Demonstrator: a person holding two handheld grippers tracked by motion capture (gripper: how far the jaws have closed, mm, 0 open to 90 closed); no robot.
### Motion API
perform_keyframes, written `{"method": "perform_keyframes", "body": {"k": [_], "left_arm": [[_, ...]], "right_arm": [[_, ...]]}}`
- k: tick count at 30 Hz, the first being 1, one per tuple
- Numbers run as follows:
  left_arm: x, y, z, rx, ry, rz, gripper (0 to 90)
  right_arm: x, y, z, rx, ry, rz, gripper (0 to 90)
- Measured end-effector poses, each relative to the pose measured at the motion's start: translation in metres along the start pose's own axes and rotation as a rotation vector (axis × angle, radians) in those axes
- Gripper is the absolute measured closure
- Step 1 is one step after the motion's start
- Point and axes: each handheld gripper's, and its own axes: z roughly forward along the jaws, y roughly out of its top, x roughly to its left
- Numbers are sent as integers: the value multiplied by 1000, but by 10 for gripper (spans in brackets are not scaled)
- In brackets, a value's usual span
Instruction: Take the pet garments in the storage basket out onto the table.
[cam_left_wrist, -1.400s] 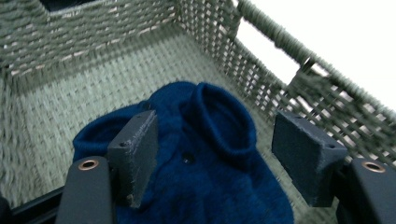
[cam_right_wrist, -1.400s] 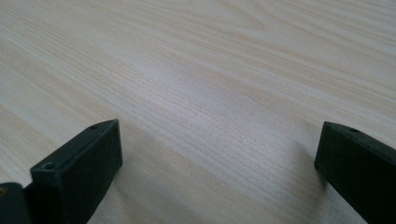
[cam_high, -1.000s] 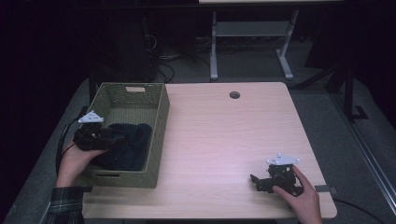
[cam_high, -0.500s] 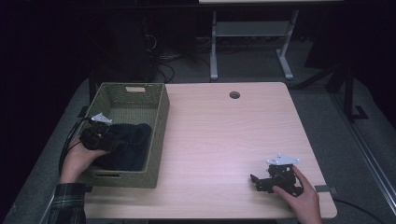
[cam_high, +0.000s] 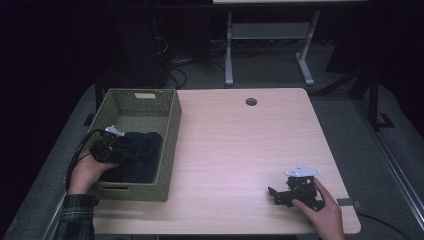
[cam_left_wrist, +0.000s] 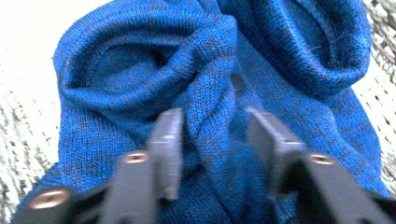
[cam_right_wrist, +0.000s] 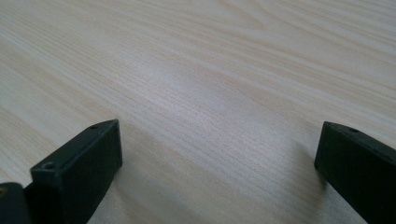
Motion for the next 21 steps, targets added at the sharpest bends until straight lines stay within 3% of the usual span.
{"method": "perform_keyframes", "body": {"k": [3, 4, 8, 10, 11, 12, 13, 14, 15, 21], "left_arm": [[1, 1, -1, 10, -12, -12, 739], [2, 2, -6, -23, -22, -19, 766], [5, 2, -13, -67, -37, -42, 783], [6, 3, -23, -142, -55, -77, 787], [6, 3, -23, -142, -55, -77, 789], [8, 3, -30, -193, -76, -97, 790], [8, 3, -30, -193, -76, -97, 792], [8, 3, -36, -238, -102, -108, 793], [8, 3, -36, -238, -102, -108, 794], [5, 4, -49, -365, -153, -138, 795]], "right_arm": [[0, 0, 0, 0, 0, 0, 5], [0, 0, 0, 0, 0, 0, 4], [0, 0, 0, 1, 0, 0, 4], [0, 0, 0, 0, 0, -1, 5], [0, 0, 0, 0, 0, -1, 5], [0, 0, 0, 0, 0, 0, 5], [0, 0, 0, 0, 0, 0, 5], [0, 0, 0, 0, 0, -1, 5], [0, 0, 0, 0, 0, -1, 5], [0, 0, 0, 1, 0, -1, 5]]}}
